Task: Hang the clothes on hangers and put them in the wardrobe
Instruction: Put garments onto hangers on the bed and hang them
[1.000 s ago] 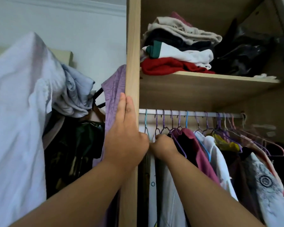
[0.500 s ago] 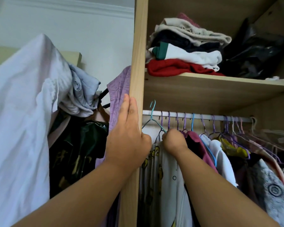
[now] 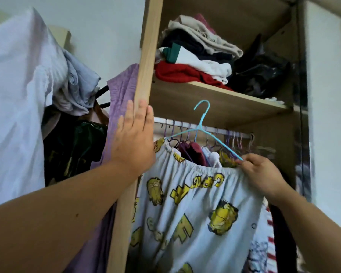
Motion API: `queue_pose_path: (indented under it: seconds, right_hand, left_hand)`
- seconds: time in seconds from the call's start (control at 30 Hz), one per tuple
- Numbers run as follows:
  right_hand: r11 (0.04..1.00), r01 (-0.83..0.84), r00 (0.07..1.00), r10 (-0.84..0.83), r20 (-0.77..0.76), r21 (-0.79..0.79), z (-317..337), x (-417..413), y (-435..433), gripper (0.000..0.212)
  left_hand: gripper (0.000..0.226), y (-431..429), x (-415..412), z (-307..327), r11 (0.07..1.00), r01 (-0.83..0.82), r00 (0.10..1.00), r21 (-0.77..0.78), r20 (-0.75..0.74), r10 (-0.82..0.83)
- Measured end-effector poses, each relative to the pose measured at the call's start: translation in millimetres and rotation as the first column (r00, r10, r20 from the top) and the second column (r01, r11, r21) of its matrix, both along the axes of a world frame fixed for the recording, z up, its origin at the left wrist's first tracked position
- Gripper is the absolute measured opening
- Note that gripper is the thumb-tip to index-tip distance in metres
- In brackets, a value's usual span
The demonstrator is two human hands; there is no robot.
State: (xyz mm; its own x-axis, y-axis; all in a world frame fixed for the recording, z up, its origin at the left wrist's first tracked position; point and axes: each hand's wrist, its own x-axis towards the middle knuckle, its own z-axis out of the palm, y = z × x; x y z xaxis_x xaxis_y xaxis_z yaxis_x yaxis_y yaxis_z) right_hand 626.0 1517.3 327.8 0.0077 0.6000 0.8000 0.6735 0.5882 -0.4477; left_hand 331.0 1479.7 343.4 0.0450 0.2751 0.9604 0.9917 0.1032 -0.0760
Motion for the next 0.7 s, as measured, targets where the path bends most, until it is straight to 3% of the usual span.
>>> queue_pose_path:
  seconds: [0.07, 0.13, 0.23, 0.3, 0.47, 0.57, 0.63, 0.7]
  right_hand:
    - [0.999, 0.032, 0.999, -0.032, 0.003, 0.0, -15.2, 30.9, -27.4, 0.02]
    - [0.998, 0.07, 0.997, -0.07, 0.022, -0.002, -30.7, 55.5, -59.0, 0.02]
    - [0.997, 0.069, 0.997, -0.07, -0.033, -0.043, -49.8, 83.0, -104.0, 0.02]
    - [0.994, 0.093, 0.994, -0.096, -0.051, -0.064, -63.9, 100.3, -135.0, 0.02]
    - [0.957, 0.268, 0.958, -0.278, -0.077, -0.113, -98.3, 137.4, -207.1, 0.02]
    - [0.9, 0.402, 0.907, -0.417, -0.064, -0.165, -117.3, 153.9, -247.4, 0.018]
    - [0.851, 0.476, 0.865, -0.499, -0.056, -0.221, -132.3, 162.2, -274.6, 0.019]
    - [0.788, 0.54, 0.813, -0.579, -0.058, -0.296, -149.8, 166.2, -299.1, 0.021]
  left_hand:
    - [0.093, 2.9, 13.5, -10.4, 0.998, -0.031, 0.993, -0.059, -0.115, 0.024]
    - [0.085, 11.2, 34.3, -23.8, 0.977, 0.073, 0.983, -0.201, -0.151, -0.104]
    - [0.072, 25.5, 69.8, -45.0, 0.858, 0.262, 0.949, -0.442, -0.043, -0.312]
    - [0.068, 34.2, 94.1, -64.4, 0.78, 0.352, 0.921, -0.517, 0.041, -0.388]
    - [0.064, 37.2, 145.8, -99.9, 0.552, 0.7, 0.708, -0.453, 0.344, -0.616]
    - [0.036, 28.8, 179.6, -114.5, 0.499, 0.787, 0.613, -0.362, 0.376, -0.694]
    - [0.014, 19.5, 203.5, -127.0, 0.396, 0.839, 0.529, -0.373, 0.388, -0.755]
    - [0.018, 10.6, 221.1, -142.0, 0.277, 0.872, 0.444, -0.404, 0.414, -0.795]
